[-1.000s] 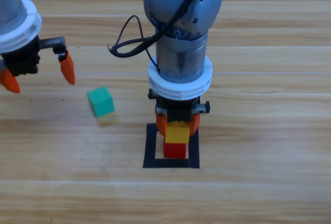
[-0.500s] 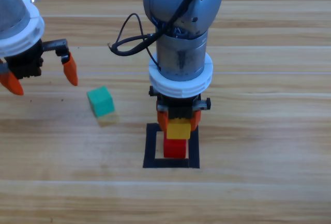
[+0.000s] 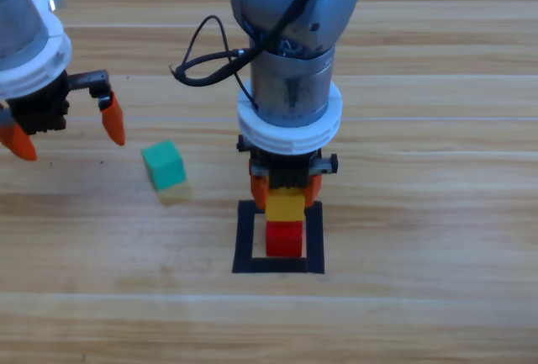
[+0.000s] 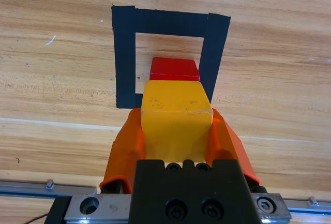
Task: Stack the blocks in the rectangular block: red at the bottom, yellow in the middle, green on top
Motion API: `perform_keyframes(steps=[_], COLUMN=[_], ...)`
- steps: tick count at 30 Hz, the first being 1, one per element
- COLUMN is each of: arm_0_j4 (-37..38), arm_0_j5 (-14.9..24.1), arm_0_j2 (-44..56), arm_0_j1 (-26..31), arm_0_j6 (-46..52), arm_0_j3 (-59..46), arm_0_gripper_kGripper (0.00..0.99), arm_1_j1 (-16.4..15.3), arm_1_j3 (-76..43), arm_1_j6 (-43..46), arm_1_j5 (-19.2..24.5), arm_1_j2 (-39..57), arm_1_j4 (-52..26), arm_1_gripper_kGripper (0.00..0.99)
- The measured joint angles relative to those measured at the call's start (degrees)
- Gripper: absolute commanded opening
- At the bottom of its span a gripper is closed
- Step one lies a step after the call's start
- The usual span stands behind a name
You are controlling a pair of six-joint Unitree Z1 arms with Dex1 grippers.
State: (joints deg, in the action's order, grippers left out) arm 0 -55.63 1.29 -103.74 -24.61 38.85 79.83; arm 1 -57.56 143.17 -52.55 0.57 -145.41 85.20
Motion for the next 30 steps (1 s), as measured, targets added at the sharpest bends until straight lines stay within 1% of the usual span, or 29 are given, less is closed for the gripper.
perform_keyframes(steps=[12,13,14,15,16,17,25,27,30], arm_0_j4=[1.1,1.1,1.1,1.2,1.3,1.4,1.7,1.7,1.7], arm_0_j5=[0.0,0.0,0.0,0.0,0.0,0.0,0.0,0.0,0.0], arm_0_j2=[0.0,0.0,0.0,0.0,0.0,0.0,0.0,0.0,0.0], arm_0_j1=[0.0,0.0,0.0,0.0,0.0,0.0,-0.1,-0.2,-0.2], arm_0_j6=[0.0,0.0,0.0,0.0,0.0,0.0,0.0,0.0,0.0], arm_0_j3=[0.0,0.0,0.0,0.0,0.0,0.0,-0.3,-0.3,-0.3], arm_0_gripper_kGripper=[0.99,0.99,0.99,0.99,0.99,0.99,0.99,0.99,0.99], arm_1_j1=[0.0,0.0,0.0,0.0,0.0,0.0,0.0,0.0,-0.1], arm_1_j3=[0.5,0.6,0.7,0.9,1.2,1.5,3.4,3.4,3.4], arm_1_j6=[0.2,0.2,0.2,0.3,0.5,0.7,3.4,3.4,4.5], arm_1_j5=[0.0,0.0,0.0,0.0,-0.1,-0.1,-0.1,1.0,4.8], arm_1_j2=[-1.6,-1.6,-1.7,-1.8,-1.9,-2.1,-2.2,-1.4,1.8], arm_1_j4=[0.0,0.0,0.0,0.0,0.0,0.0,0.0,0.0,0.0], arm_1_gripper_kGripper=[0.0,0.153,0.449,0.784,0.974,0.99,0.99,0.99,0.989])
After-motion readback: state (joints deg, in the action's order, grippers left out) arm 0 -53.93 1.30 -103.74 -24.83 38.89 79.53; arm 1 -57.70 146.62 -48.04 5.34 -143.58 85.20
